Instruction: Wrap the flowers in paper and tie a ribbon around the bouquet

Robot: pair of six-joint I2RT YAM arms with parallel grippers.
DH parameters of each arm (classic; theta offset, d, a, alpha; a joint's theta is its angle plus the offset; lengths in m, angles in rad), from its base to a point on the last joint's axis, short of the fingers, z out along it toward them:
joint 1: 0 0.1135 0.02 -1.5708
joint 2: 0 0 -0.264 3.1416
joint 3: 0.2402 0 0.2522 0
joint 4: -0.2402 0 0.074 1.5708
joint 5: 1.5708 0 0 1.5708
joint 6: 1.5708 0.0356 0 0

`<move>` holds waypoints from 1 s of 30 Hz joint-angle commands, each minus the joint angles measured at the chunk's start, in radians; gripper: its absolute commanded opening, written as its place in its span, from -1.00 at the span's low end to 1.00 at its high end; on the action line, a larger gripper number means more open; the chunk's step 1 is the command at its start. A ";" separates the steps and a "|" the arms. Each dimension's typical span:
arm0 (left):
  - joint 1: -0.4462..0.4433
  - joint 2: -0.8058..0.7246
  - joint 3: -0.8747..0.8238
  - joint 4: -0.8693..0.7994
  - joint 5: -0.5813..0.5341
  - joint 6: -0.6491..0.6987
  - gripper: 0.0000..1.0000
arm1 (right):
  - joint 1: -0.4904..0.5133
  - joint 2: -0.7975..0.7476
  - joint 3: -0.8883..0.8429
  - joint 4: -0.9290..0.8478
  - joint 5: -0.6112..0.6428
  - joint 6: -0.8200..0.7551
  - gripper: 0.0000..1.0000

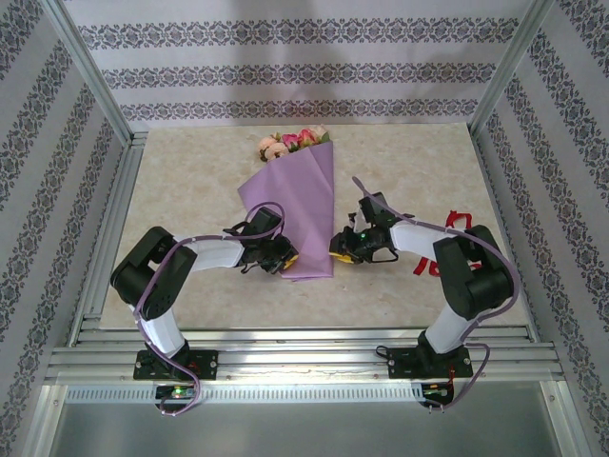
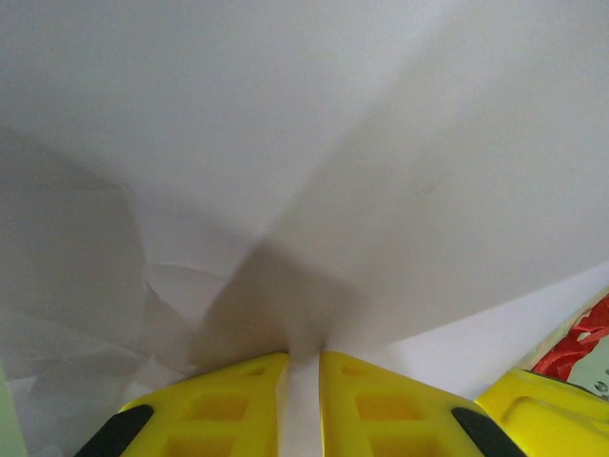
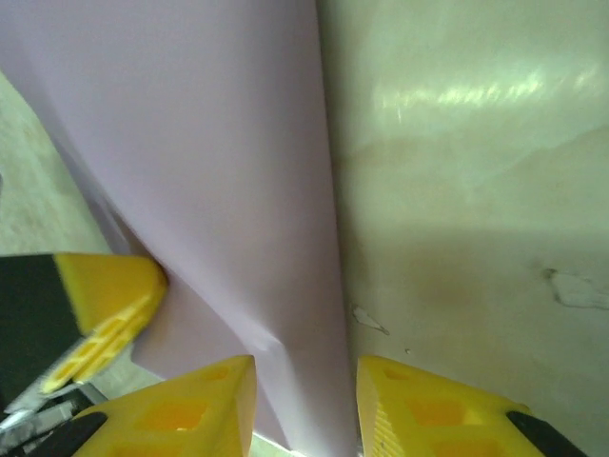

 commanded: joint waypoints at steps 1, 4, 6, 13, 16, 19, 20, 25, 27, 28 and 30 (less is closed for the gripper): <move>0.000 0.013 -0.017 -0.151 -0.069 0.028 -0.64 | 0.013 0.012 -0.032 0.036 -0.075 -0.057 -0.33; 0.000 0.023 -0.014 -0.156 -0.075 0.040 -0.64 | 0.029 0.031 -0.047 0.062 -0.085 -0.046 -0.33; 0.000 0.024 -0.014 -0.170 -0.088 0.049 -0.65 | 0.046 0.048 -0.052 0.077 -0.086 -0.041 -0.34; 0.000 0.035 -0.033 -0.204 -0.115 0.083 -0.67 | 0.088 0.044 -0.067 0.139 -0.067 0.011 -0.48; 0.000 0.043 -0.036 -0.233 -0.135 0.106 -0.72 | 0.088 -0.009 -0.075 0.148 -0.046 0.033 -0.68; 0.003 0.050 -0.047 -0.249 -0.152 0.122 -0.74 | 0.096 -0.065 -0.068 0.146 -0.039 0.051 -0.97; 0.004 0.051 -0.053 -0.249 -0.156 0.125 -0.75 | 0.100 -0.076 -0.059 0.134 -0.039 0.051 -1.00; 0.019 0.046 -0.061 -0.282 -0.172 0.158 -0.76 | 0.125 -0.101 -0.025 0.075 -0.046 0.044 -0.91; 0.027 0.044 -0.073 -0.280 -0.169 0.165 -0.76 | 0.117 -0.102 -0.026 0.063 -0.036 0.030 -0.55; 0.030 0.044 -0.078 -0.278 -0.167 0.168 -0.77 | 0.104 -0.099 -0.032 0.075 -0.034 0.024 -0.40; 0.033 0.050 -0.083 -0.279 -0.161 0.174 -0.77 | 0.075 -0.067 -0.030 0.112 -0.056 0.019 -0.23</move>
